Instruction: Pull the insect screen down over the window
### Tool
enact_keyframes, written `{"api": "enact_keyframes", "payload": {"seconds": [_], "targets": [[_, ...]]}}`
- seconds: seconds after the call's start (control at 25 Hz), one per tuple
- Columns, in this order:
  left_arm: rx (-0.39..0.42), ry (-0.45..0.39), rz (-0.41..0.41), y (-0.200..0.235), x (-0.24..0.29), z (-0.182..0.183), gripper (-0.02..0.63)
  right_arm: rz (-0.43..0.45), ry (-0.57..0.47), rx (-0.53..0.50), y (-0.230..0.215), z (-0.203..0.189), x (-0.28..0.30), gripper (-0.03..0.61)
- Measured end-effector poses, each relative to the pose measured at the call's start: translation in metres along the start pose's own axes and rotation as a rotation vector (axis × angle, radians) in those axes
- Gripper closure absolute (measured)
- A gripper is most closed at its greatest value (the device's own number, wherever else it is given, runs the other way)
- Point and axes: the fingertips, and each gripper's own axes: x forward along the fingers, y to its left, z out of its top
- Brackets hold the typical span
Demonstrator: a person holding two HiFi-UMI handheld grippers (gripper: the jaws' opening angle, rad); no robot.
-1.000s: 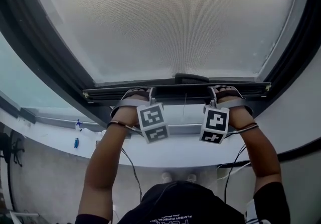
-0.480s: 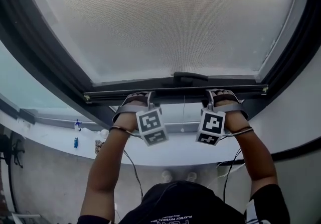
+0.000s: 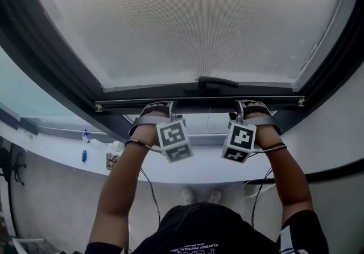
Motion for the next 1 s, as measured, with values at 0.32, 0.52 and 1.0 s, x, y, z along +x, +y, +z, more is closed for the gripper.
{"api": "enact_keyframes", "payload": {"seconds": [0.32,0.52,1.0], "targets": [[-0.015,-0.004,0.063,-0.0012,0.0022,-0.0003,0.473,-0.060,0.005,0.010,-0.0022,0.0044,0.0002,0.448],[-0.020,-0.004,0.088,-0.0002,0.0036,-0.0006,0.473,-0.069,0.028,-0.007,-0.0005,0.0017,0.0029,0.448],[-0.017,-0.011,0.080,0.0041,0.0044,-0.0002,0.474,-0.109,0.054,0.001,-0.0081,0.0033,0.0053,0.448]]}}
